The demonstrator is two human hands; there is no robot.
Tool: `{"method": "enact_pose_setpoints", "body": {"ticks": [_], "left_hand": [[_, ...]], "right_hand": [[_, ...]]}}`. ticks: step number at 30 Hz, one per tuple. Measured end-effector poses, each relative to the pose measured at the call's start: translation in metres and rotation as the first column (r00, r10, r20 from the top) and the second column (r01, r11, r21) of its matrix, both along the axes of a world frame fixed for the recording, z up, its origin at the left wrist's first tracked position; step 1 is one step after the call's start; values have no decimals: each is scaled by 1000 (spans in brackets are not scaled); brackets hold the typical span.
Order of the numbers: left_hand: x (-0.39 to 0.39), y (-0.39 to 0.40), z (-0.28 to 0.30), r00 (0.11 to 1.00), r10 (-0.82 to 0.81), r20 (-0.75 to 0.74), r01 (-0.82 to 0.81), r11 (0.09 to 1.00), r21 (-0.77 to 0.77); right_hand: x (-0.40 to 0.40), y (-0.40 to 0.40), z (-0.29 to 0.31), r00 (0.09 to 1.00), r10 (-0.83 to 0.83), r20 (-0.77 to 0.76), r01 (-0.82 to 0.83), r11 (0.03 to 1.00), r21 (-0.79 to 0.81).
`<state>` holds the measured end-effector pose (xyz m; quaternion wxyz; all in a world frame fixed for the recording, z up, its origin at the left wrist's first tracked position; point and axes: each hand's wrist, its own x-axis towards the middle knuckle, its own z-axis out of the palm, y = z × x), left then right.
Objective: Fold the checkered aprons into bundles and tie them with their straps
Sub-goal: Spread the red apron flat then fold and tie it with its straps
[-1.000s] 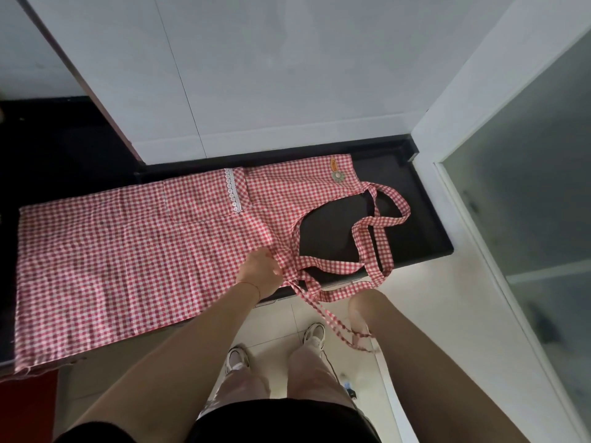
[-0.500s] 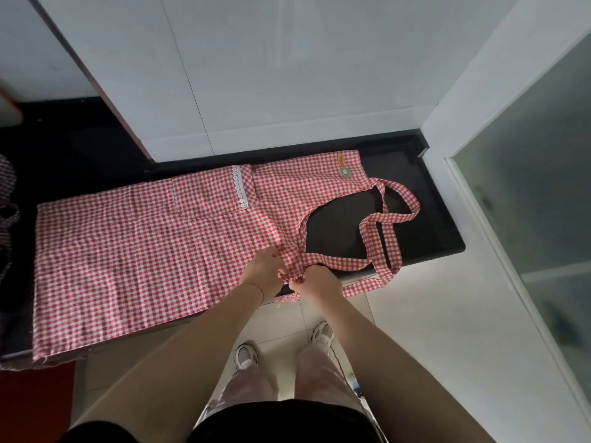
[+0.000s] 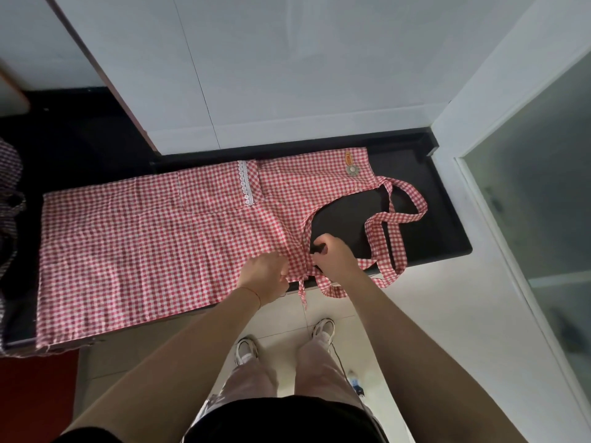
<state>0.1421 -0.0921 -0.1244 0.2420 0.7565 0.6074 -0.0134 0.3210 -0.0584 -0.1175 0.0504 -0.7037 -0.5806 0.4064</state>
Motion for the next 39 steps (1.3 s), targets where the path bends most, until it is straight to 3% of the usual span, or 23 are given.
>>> {"method": "enact_pose_setpoints", "body": {"ticks": [3,5,7,10,11,14,15,18,22,27,31,34,36,38,39], "left_hand": [[-1,-1,-4,998,-48,-37,42,988,-149],[0,-1,-7,997,-58,-43,48,976,-211],[3,1,-7,999,-27,-36,17,968,-249],[3,7,-10,949,287,130,-234,918,-321],[1,10,-10,910,383,159,-335,905,-261],[-16,16,-14,867,483,121,-496,858,130],[-23,18,-18,860,504,81,-510,848,144],[-41,28,-21,873,483,-72,-487,870,-69],[-45,33,-25,897,419,-144,-440,880,-181],[-43,42,-19,834,549,-61,-551,821,-148],[-45,46,-20,854,508,-109,-519,843,-142],[-49,48,-15,895,414,-165,-442,874,-201],[-50,49,-14,912,355,-204,-398,887,-234],[-49,48,-16,921,281,-270,-352,897,-268],[-49,46,-19,920,243,-308,-333,899,-285]], "right_hand": [[1,1,-7,987,119,106,-108,989,-101],[2,3,-11,979,108,172,-105,994,-31],[1,7,-10,991,7,135,-15,998,62],[-5,16,-7,982,-177,-69,180,983,37],[-9,20,-7,966,-226,-124,227,974,-7],[-22,35,-14,918,-346,-193,320,935,-151],[-26,39,-17,907,-375,-190,343,922,-181],[-32,50,-20,894,-418,-164,380,899,-219],[-34,58,-23,946,-316,-77,294,933,-209],[-25,64,-13,994,-83,70,97,969,-226],[-19,71,-11,986,16,165,18,980,-200],[-29,73,-6,934,53,352,-24,996,-85],[-40,74,0,887,3,462,-91,982,167],[-54,72,3,888,8,459,-232,871,433],[-64,71,0,894,79,441,-312,817,486]]}}
